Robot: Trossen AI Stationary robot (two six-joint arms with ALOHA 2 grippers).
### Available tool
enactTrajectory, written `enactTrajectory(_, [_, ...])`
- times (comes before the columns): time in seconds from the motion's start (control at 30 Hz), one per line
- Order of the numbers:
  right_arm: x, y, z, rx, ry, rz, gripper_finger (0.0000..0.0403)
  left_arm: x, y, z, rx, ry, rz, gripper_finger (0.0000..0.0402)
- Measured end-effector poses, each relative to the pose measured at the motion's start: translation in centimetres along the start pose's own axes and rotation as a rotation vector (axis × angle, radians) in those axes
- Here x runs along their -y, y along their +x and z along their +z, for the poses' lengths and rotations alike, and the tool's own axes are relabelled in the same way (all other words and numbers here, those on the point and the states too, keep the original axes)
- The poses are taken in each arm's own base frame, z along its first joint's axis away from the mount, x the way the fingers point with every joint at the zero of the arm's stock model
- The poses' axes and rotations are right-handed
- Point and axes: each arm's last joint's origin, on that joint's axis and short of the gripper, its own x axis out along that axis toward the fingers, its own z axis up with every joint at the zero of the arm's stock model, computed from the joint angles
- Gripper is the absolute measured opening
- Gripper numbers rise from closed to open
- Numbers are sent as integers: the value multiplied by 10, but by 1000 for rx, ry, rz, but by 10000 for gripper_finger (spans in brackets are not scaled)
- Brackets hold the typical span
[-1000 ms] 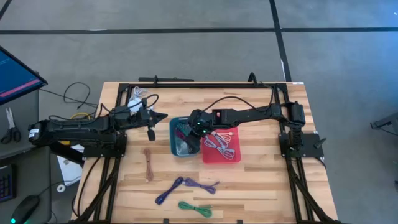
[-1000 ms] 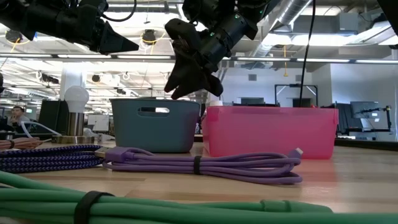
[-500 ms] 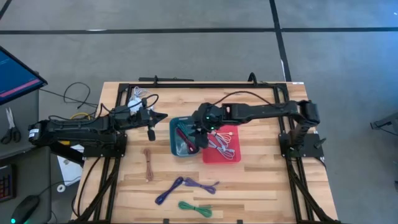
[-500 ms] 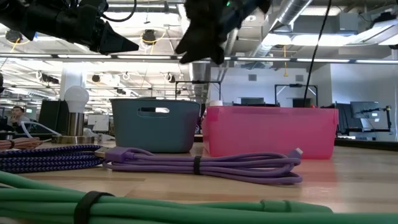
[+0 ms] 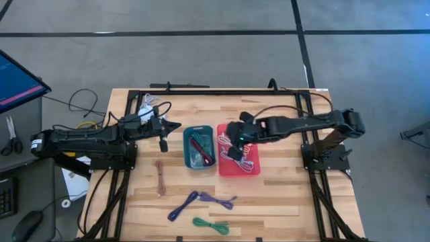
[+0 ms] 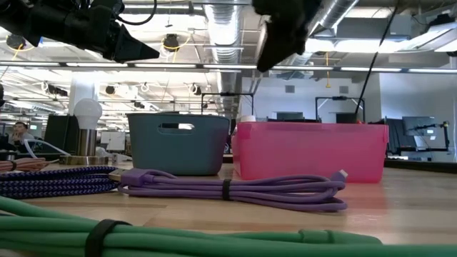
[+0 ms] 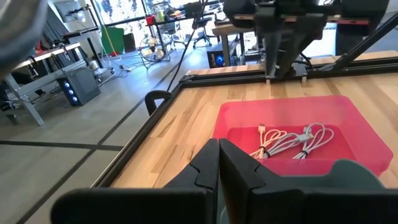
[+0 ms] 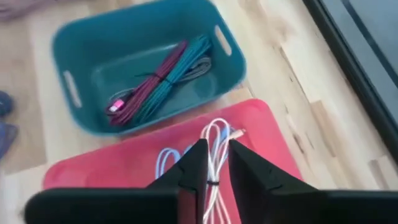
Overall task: Pick & Place USB Port
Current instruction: Put the pink charger cable into the red bin
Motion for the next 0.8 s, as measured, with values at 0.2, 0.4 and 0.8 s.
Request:
enactTrajectory(0.2, [3, -17, -36, 103, 13, 46, 38, 0, 0, 0, 0, 0, 0, 12])
enactTrajectory(0.4, [13, -39, -74, 243, 41, 102, 22, 0, 0, 0, 0, 0, 0, 12])
enactTrajectory(0.8, [33, -64, -140, 560, -14, 179, 13, 0, 0, 0, 0, 0, 0, 12])
